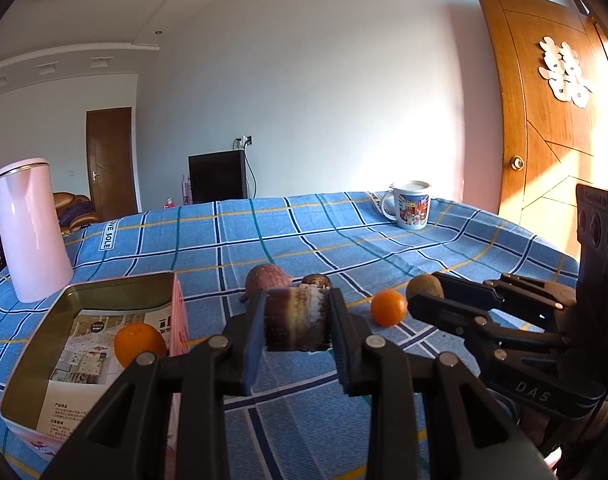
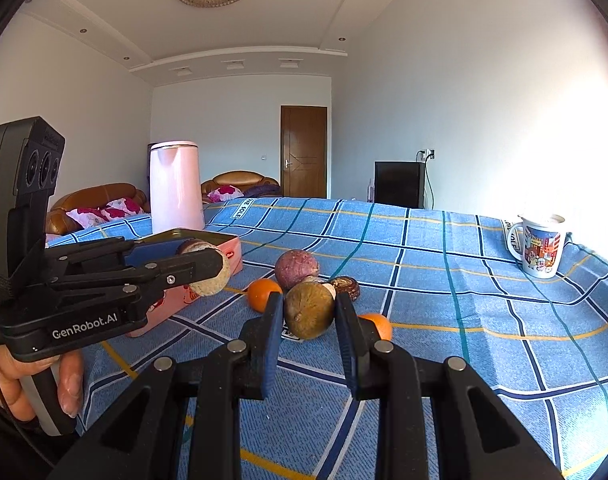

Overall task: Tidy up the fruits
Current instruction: 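Carry the kiwi and mangosteen in both tools toward the tin box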

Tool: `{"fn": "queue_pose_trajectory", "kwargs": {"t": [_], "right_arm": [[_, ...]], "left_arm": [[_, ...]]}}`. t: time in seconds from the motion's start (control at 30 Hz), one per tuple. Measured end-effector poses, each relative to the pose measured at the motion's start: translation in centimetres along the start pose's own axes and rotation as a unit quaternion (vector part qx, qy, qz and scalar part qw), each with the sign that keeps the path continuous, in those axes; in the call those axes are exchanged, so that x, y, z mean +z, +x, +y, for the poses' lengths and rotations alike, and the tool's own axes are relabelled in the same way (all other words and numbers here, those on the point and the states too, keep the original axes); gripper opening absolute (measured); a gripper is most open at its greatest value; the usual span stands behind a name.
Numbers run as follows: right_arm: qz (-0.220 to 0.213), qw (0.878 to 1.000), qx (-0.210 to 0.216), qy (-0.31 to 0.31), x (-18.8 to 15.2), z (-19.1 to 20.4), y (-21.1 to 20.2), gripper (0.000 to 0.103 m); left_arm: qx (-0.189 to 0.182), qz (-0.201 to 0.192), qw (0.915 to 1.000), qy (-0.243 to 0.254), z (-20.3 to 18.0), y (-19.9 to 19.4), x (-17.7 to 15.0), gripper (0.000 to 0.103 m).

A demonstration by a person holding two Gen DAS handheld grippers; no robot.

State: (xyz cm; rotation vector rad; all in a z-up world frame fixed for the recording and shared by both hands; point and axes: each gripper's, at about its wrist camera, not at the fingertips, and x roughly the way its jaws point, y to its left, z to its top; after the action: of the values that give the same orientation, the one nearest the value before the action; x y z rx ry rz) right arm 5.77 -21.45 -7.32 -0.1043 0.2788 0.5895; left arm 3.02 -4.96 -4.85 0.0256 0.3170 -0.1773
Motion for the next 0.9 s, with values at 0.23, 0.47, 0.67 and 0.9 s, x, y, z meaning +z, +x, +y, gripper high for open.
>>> {"fn": "queue_pose_trajectory", "kwargs": {"t": [0.23, 0.47, 0.67, 0.9], "right_arm": [[0.01, 1.0, -0.005, -0.001, 0.4, 0.0, 0.2, 0.028], [0.009, 1.0, -0.01, -0.014, 1.2, 0.5, 0.1, 0.028], [0.011, 1.0, 0.002, -0.024, 2.3, 1.3, 0.6, 0.028], [0.009, 0.998, 0.044, -0.042, 5.1, 4.0, 2.3, 0.028]], "left_arm": [[0.006, -0.005, 1.0, -0.006, 0.6, -0.6, 0.4, 0.031], [0.011, -0.01, 0.9998, -0.008, 1.1, -1.1, 0.6, 0.031], [0.024, -0.017, 0.9994, -0.019, 2.6, -2.1, 1.1, 0.031], [0.066, -0.009, 0.9965, -0.05, 7.1, -2.8, 1.7, 0.031]]}}
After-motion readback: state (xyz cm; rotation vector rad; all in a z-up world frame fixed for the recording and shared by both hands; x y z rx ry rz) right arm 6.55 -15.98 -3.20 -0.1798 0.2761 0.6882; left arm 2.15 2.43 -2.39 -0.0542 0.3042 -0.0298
